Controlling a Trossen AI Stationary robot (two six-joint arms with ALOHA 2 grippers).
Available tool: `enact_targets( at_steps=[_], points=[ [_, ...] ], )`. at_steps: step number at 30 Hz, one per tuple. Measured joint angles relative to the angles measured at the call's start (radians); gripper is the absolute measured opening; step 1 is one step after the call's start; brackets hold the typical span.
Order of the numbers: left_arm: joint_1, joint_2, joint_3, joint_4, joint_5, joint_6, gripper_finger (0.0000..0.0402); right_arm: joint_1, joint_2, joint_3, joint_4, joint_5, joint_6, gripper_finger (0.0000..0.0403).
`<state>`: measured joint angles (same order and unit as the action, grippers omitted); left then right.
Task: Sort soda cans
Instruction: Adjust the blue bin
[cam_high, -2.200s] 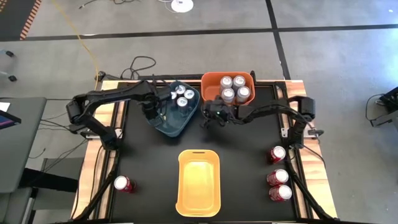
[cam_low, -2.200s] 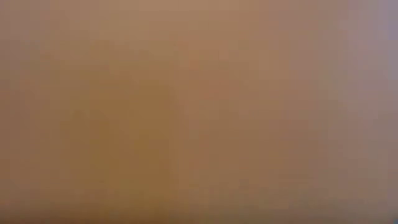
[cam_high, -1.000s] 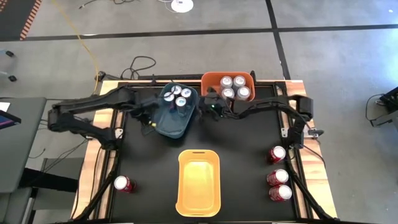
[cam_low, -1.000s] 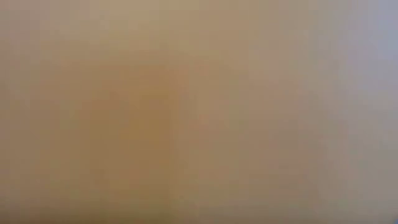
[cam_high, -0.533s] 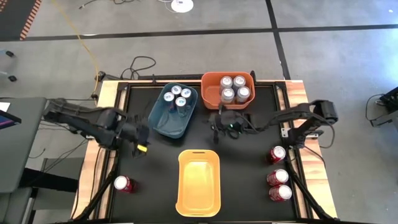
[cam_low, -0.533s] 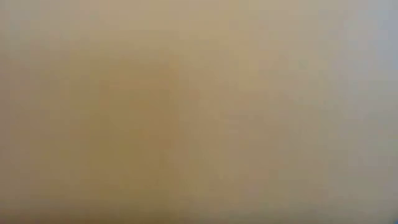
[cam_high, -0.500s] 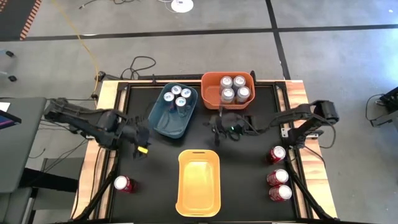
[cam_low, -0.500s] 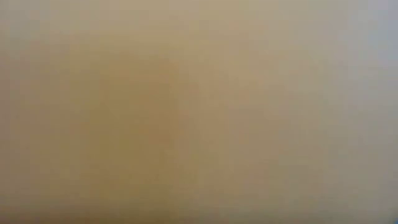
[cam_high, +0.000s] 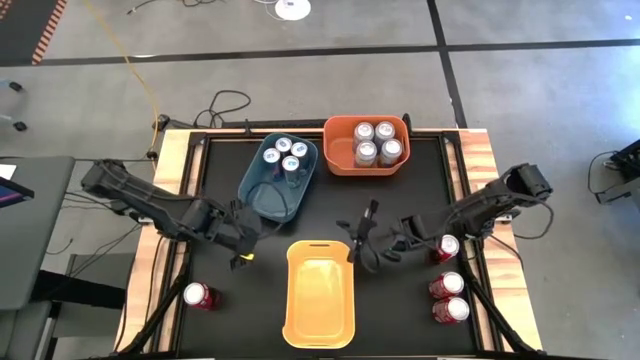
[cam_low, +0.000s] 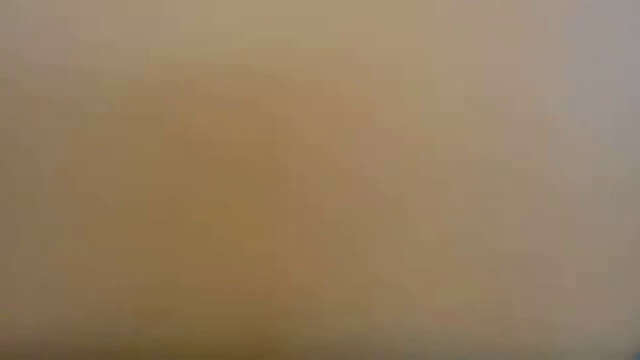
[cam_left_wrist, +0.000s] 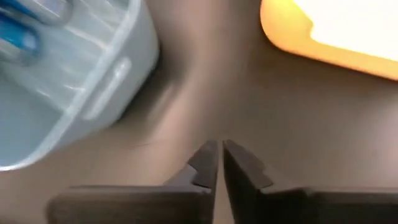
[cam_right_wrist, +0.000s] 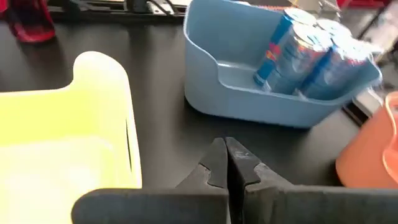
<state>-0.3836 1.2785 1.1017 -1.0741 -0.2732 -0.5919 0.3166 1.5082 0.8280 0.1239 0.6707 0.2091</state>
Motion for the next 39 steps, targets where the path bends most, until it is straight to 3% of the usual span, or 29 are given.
enact_targets(
  at_steps=[6,12,20,27,39],
  points=[
    [0.005,-0.023,-0.184,0.151,0.061,-0.045,0.0002,0.03,0.0,0.0,-0.111,0.095,0.15,0.0015],
    [0.005,-0.029,-0.349,0.44,0.113,-0.026,0.0001,0.028,0.0,0.0,-0.199,0.193,0.234,0.0015],
    [0.067,-0.029,-0.518,0.741,0.106,0.03,0.0001,0.012,0.0,0.0,-0.172,0.202,0.235,0.0015],
    [0.186,-0.006,-0.559,0.877,0.09,0.125,0.0001,0.05,0.0,0.001,0.124,0.152,0.028,0.0014],
    [0.308,0.136,-0.557,1.077,0.127,0.238,0.0001,0.041,-0.038,0.001,-0.056,0.266,0.116,0.0009]
  ],
)
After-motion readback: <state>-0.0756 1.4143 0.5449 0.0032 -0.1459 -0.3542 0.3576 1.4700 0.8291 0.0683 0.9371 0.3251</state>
